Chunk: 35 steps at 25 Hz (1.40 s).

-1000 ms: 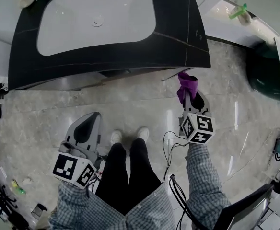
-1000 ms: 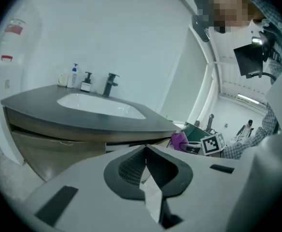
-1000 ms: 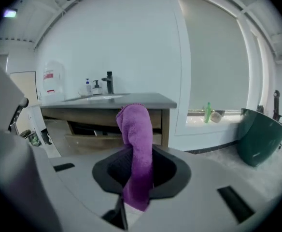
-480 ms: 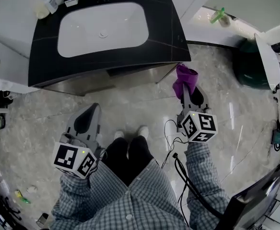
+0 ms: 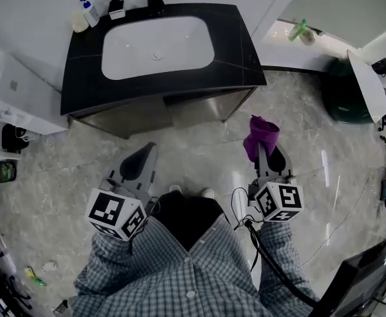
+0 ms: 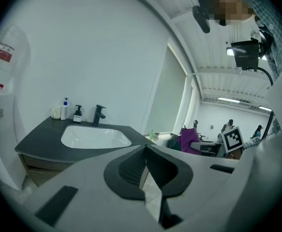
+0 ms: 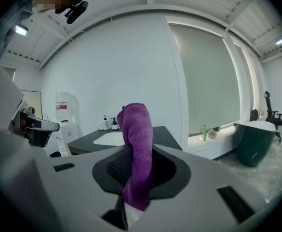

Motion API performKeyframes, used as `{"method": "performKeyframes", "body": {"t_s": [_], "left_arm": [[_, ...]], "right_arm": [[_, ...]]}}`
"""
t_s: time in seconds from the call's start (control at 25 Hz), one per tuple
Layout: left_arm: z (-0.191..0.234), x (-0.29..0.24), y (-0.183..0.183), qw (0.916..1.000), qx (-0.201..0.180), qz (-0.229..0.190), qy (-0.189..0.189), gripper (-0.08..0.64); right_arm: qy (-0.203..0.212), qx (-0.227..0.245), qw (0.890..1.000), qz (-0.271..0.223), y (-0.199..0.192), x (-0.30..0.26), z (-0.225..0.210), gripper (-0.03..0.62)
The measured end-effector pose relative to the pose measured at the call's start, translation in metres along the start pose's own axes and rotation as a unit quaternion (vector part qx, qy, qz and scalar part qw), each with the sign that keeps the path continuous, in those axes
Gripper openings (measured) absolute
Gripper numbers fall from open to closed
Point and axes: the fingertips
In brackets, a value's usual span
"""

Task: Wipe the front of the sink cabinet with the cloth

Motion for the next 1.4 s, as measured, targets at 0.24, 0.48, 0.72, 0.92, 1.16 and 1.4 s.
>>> {"method": "performKeyframes", "body": {"t_s": [0.24,0.48,0.72,0.92,1.16,1.4], "left_arm": [[-0.029,0.026,0.001,0.9998,-0.013,-0.015,0.005,0.011],[-0.068,0.051,0.001,0.9989,-0.019,-0.034,0.027,0.011],[-0.118,0.074,-0.02,0.9984,-0.019,-0.035,0.04,0.011],[-0.151,0.094,-0.037,0.9989,-0.024,-0.029,0.029,0.011],[-0.166,0.111,-0.045,0.999,-0.033,-0.017,0.024,0.011],[-0.159,0.11,-0.034,0.9994,-0.023,-0.025,0.011,0.011]], "right_arm": [[0.016,-0.005,1.0,-0.008,-0.001,0.039,0.012,0.077],[0.054,0.003,0.999,-0.006,-0.007,0.081,0.022,0.077],[0.08,0.0,0.997,-0.017,-0.013,0.134,0.018,0.077],[0.093,-0.013,0.995,-0.033,-0.012,0.171,0.023,0.077],[0.1,-0.029,0.994,-0.027,-0.018,0.19,0.04,0.077],[0.108,-0.05,0.993,-0.017,-0.027,0.188,0.069,0.077]]}}
Point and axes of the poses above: the fingertips, and each gripper's own axes: x backward along the fingers, z to its left, y out of its top, and after that the axes turned 3 degrees about y, right-handed
